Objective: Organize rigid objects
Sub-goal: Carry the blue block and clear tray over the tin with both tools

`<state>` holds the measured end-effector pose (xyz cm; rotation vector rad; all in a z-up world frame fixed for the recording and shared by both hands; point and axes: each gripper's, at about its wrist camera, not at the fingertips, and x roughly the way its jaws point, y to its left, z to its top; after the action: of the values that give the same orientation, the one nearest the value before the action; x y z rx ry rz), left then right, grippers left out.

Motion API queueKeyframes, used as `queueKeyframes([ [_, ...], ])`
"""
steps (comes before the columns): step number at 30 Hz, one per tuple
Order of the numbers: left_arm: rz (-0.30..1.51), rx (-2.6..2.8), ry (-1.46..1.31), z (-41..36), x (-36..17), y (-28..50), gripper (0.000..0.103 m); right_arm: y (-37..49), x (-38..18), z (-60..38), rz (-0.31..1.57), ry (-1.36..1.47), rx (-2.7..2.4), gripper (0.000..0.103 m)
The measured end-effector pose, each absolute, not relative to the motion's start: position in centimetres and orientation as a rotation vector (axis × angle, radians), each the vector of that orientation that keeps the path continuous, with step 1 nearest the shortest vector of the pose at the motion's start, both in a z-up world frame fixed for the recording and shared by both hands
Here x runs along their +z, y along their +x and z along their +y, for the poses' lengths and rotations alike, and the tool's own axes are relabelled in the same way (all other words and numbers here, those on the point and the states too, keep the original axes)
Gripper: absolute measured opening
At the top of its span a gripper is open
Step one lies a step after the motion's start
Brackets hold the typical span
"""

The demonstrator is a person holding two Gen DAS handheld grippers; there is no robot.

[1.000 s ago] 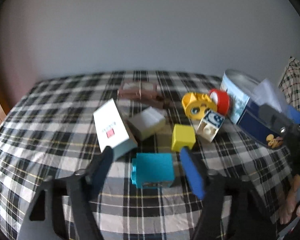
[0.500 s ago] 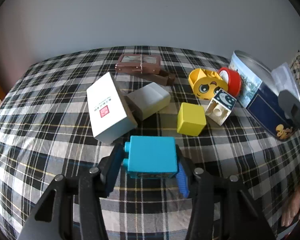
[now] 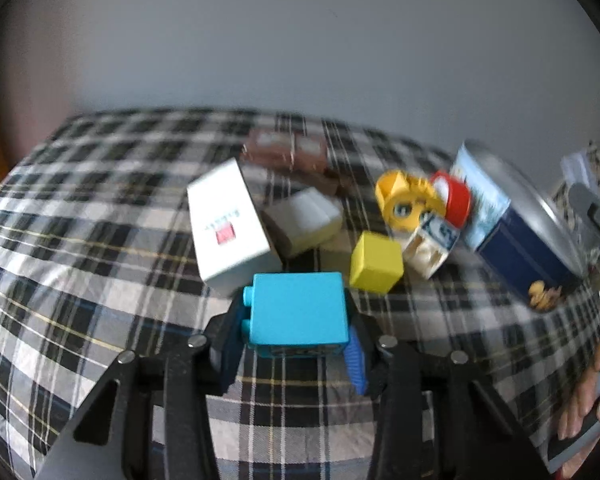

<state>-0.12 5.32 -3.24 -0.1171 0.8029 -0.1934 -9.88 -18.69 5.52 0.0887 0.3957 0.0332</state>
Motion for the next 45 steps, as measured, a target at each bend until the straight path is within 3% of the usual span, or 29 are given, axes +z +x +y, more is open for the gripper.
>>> queueKeyframes([
  [5, 0.662, -0.187, -0.114, 4.1, -1.2, -1.5, 0.042, -9.7, 6.1, -21.3, 0.365, 0.158, 0.0, 0.085],
  [12, 0.529, -0.248, -0.085, -1.0, 1.6, -2.0, 0.042, -10.5, 6.4, -24.9, 0.237, -0.04, -0.207, 0.085],
  [18, 0.496, -0.321, -0.026, -7.2, 2.7, -1.6, 0.042, -9.8, 6.0, -29.5, 0.278, 0.018, -0.317, 0.085],
  [33, 0.519, -0.43, 0.043, -18.1, 2.9, 0.5, 0.042, -8.3, 5.0, -34.8, 0.356, -0.051, -0.431, 0.085],
  [45, 0.609, -0.445, 0.082, -20.9, 0.4, 2.7, 0.042, -6.1, 3.5, -34.9, 0.475, -0.054, -0.38, 0.085],
])
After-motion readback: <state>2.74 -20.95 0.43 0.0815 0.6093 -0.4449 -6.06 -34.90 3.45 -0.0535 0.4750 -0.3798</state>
